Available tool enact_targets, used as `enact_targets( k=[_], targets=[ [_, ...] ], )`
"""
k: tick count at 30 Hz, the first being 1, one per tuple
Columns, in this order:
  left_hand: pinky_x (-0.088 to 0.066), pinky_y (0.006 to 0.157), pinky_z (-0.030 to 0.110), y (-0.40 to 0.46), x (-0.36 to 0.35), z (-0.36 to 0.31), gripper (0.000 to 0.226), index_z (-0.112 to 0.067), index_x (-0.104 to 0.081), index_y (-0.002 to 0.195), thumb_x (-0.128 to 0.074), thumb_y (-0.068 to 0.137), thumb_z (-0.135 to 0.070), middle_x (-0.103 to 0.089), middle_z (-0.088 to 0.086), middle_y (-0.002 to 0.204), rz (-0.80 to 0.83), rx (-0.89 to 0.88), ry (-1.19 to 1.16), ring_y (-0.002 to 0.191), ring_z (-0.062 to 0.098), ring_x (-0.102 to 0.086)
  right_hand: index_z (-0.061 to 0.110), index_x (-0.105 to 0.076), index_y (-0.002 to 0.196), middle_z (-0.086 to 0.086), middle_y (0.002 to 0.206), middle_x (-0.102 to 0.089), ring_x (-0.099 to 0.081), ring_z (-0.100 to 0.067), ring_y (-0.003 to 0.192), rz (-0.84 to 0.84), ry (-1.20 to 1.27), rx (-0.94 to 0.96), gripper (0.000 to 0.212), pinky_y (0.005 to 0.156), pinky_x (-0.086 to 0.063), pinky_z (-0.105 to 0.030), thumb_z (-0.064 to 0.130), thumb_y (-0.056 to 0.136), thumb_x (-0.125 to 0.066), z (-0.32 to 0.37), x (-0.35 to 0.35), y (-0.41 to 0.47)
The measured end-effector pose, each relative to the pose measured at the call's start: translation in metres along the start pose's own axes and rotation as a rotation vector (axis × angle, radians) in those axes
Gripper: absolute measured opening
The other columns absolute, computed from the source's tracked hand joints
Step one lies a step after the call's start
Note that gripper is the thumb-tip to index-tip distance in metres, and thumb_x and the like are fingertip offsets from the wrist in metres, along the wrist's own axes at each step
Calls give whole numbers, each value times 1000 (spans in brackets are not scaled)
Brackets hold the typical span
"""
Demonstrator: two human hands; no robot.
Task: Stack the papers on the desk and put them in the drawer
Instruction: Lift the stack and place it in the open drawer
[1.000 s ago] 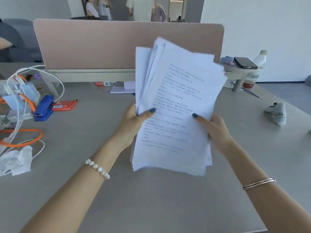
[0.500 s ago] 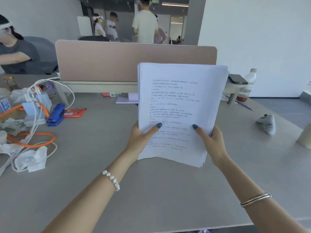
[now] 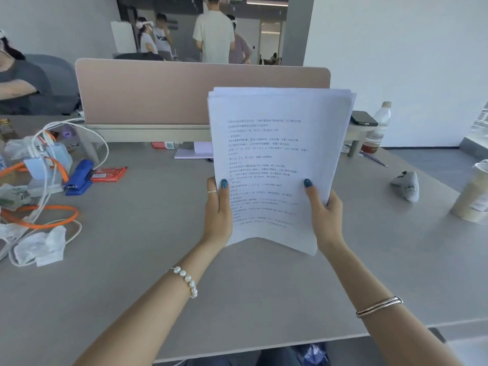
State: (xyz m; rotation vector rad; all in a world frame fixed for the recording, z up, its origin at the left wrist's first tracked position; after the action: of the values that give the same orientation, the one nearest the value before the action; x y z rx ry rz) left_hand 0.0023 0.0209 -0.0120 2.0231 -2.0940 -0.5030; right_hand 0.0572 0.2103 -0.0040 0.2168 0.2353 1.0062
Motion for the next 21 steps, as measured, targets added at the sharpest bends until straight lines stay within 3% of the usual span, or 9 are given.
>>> enact_targets(
  k=[3, 6, 10, 13, 17, 21],
  targets=[
    [-46, 82, 26, -6, -1, 12, 12, -26, -41, 100, -30, 99, -30, -65, -25, 92, 25, 33, 19, 84, -10, -59, 31, -62, 93, 13, 91, -68, -65, -7, 87, 9, -14, -55, 11, 72, -50, -26, 39, 86, -59, -13, 1, -8],
    [-48, 82, 20, -7, -5, 11, 13, -32, -41, 95, -30, 99, -28, -65, -32, 88, 39, 33, 16, 87, -8, -60, 30, -62, 99, 13, 94, -68, -65, -5, 88, -9, -6, -34, 16, 70, -52, -21, 39, 87, -57, -12, 6, -11],
    [-45, 95, 43, -12, -8, 16, 7, -34, -41, 93, -34, 94, -38, -63, -18, 100, 63, 61, 70, 97, 7, -60, 23, -62, 110, 8, 102, -69, -65, -12, 97, -8, -35, -64, 31, 79, -51, -30, 42, 87, -55, -17, 12, -14],
    [-46, 88, 37, -17, -12, 9, 7, -30, -42, 94, -36, 97, -32, -62, -18, 97, 54, 20, 80, 88, -3, -60, 24, -60, 111, 10, 102, -68, -64, -10, 97, -20, -36, -45, 29, 75, -49, -26, 39, 87, -56, -11, 20, -14],
    [-43, 74, 33, -21, -25, -8, 7, -30, -43, 89, -40, 92, -35, -63, -29, 75, 47, -46, 88, 68, -8, -54, 27, -54, 116, 11, 113, -63, -59, 0, 101, -26, -26, 45, 25, 80, -46, -18, 27, 91, -50, 4, 44, -18],
    [-42, 71, 30, -39, -57, -32, 8, -29, -43, 86, -42, 90, -36, -61, -21, 74, 129, -59, 8, 72, 2, -52, 33, -50, 92, 3, 101, -58, -56, -13, 94, -53, -17, 78, 6, 83, -46, -32, 28, 89, -48, 23, 94, -29]
  ],
)
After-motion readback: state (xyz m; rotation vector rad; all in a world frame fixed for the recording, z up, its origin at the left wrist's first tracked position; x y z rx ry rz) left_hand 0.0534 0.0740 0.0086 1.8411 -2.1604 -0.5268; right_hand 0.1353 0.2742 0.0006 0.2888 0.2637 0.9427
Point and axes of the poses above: each hand's wrist, its own y-axis towards the middle knuckle, its own x-axis out of the back of the hand, z = x × y, the point moved 3 cm from there along y, towards the middle knuckle
